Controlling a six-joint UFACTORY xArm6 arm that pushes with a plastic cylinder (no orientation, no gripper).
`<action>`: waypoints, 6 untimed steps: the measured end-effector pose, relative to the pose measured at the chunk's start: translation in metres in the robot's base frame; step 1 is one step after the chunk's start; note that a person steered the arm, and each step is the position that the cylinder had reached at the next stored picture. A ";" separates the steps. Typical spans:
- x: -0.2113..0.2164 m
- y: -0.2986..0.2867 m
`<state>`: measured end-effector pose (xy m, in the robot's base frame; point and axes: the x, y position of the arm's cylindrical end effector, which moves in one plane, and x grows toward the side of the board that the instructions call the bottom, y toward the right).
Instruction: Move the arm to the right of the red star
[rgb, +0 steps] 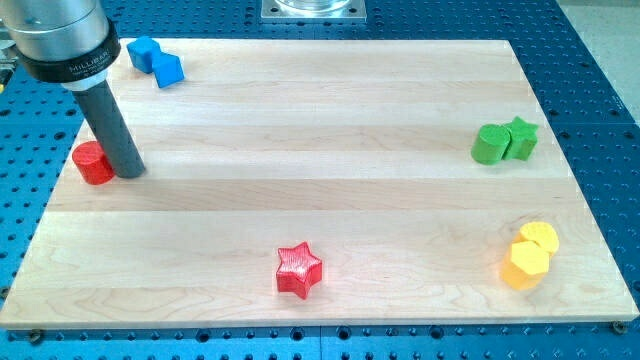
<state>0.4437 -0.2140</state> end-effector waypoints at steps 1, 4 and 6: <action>0.000 0.042; 0.006 0.080; 0.063 0.207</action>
